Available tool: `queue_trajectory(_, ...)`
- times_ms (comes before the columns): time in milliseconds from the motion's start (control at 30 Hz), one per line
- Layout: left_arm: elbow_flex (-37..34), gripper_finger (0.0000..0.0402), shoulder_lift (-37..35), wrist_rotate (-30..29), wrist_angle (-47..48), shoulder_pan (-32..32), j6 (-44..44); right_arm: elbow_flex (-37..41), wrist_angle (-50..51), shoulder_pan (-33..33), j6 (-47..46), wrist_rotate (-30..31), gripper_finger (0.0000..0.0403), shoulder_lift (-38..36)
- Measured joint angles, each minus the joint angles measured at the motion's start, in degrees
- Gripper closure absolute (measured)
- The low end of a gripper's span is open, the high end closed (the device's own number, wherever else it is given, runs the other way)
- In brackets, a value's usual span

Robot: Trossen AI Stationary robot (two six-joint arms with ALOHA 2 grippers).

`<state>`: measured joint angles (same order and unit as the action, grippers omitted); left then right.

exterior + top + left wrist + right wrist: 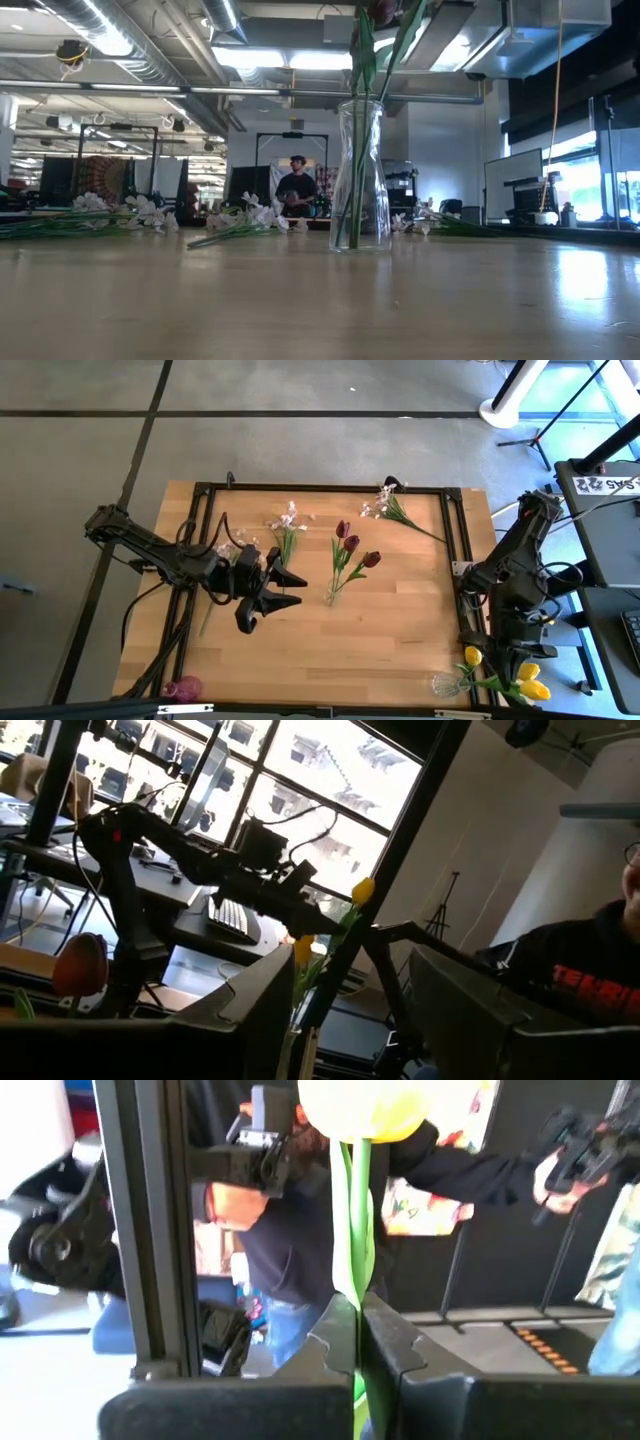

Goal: Sort flowers into vase by color
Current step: Put the yellow tulip into the bottom transparent vase

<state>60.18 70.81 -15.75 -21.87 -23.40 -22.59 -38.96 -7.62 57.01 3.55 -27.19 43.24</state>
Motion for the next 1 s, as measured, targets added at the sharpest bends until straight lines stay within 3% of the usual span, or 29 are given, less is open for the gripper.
queue_trajectory(333,0.0,0.0207,0.0,-1.5,0.2,0.0,-1.3,5.5,-2.4,0.0,2.8,1.5,0.0378,0.3)
queue_trajectory(633,0.0,0.0207,0.0,-1.6,0.2,0.0,-1.4,6.1,3.5,0.0,2.4,2.1,0.0284,0.5)
queue_trajectory(833,0.0,0.0207,0.0,-1.6,0.3,0.2,-1.3,-0.7,11.0,0.0,2.9,2.1,0.0204,0.3)
queue_trajectory(1000,0.0,0.0207,0.3,-2.2,0.2,1.6,-1.0,-10.1,22.2,0.0,7.2,4.6,0.0167,0.3)
